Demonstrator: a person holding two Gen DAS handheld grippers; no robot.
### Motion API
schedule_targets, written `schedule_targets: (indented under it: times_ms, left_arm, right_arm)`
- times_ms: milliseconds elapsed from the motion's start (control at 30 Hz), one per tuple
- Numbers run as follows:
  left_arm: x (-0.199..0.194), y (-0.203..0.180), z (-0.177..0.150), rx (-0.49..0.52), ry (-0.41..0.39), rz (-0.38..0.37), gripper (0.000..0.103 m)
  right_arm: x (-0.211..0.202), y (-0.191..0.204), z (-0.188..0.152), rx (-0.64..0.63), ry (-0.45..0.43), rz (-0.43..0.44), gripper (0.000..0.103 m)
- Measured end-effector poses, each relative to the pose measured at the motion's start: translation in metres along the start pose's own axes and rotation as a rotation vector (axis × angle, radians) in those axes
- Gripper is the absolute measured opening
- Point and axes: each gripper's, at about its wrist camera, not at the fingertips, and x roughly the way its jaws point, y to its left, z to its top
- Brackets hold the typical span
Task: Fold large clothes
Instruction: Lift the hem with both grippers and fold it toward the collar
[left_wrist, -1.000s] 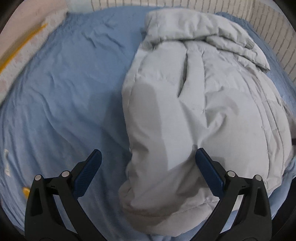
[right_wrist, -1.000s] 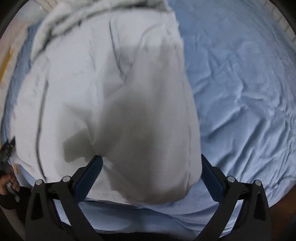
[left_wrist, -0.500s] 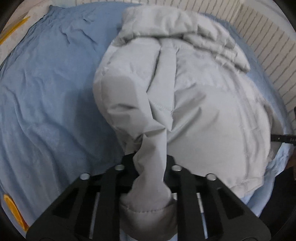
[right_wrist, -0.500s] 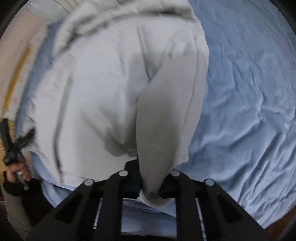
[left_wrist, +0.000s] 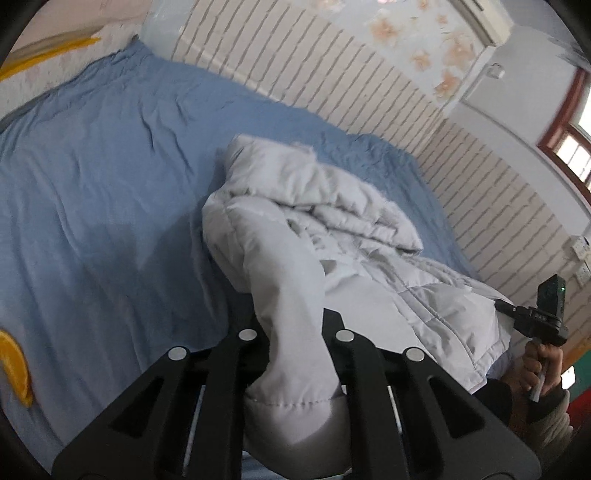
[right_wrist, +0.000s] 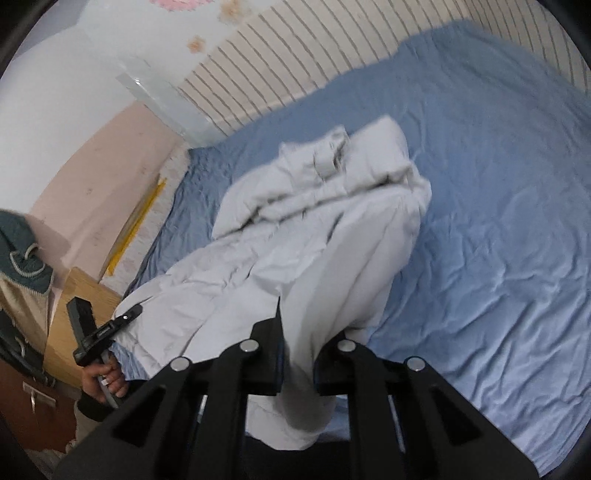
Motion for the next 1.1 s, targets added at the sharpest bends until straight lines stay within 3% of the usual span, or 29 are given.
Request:
schedule_targets:
  times_ms: [300,433,533,633,933,1100]
  left_arm:
    - [-0.085,-0.032,-0.018,0.037,-0.072,-0.03,0.008]
    - [-0.107,-0.047,-0.012,0.085,-0.111,-0.011,0.008]
    - [-0.111,-0.045,-0.001,0.09,-0.137,-0.002,0.009]
    - [-0.095,-0.041,0.021,0.086,-0.165,0.026,0.009]
    - [-0.027,-0.025,0.086,0.055,-0.191,0.008,0.009]
    - [0.021,-0.023,0.115,0.073,-0.206,0.061,0.01]
  right_arm:
    - [-0.056,0.009,-0.022,0.001,-0.106,0.066,0.01]
    - [-0.067,0.021,-0.018,-0.039,-0.172,0.043,0.011]
    - [-0.064,0.031,-0.01,-0.097,-0.22,-0.029,0.011]
    - [-0.053,0.036,0.005,-0.111,-0.252,-0.065,0.011]
    - [-0.002,0.037,0.061,-0.096,-0.345,-0.171,0.011]
    - [0.038,0.032,0.095,-0.076,-0.369,-0.213,0.011]
